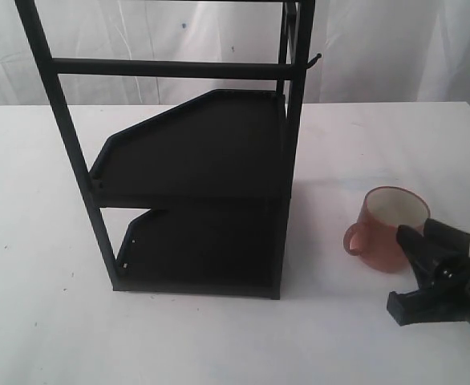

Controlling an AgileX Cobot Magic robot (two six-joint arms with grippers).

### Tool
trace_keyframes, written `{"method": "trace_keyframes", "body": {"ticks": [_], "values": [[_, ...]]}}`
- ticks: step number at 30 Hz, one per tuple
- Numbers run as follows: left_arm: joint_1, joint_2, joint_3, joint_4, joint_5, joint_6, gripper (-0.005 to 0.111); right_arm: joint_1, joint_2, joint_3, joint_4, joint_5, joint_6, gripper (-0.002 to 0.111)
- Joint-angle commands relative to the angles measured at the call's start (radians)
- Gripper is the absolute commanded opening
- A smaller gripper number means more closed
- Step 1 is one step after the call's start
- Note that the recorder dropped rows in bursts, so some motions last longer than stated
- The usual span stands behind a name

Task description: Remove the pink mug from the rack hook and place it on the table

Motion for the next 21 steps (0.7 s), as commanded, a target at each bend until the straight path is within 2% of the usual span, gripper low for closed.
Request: {"method": "trace_keyframes", "body": {"ticks": [1, 2, 11, 21], "values": [[0.002, -0.005, 0.004, -0.009, 0.005, -0.002, 0.053, -0.002, -0.187, 0.008, -0.125, -0.034, 0.079, 0.005], [0.002, -0.005, 0.004, -0.009, 0.005, -0.002, 0.053, -0.002, -0.225, 0.008, -0.132, -0.06, 0.089, 0.0], [0.002, -0.005, 0.004, -0.009, 0.005, -0.002, 0.053, -0.002, -0.444, 0.008, -0.132, -0.115, 0.135, 0.0], [0.002, -0.005, 0.004, -0.009, 0.005, -0.002, 0.053, -0.002, -0.465, 0.008, -0.13, -0.113, 0.135, 0.0]]}}
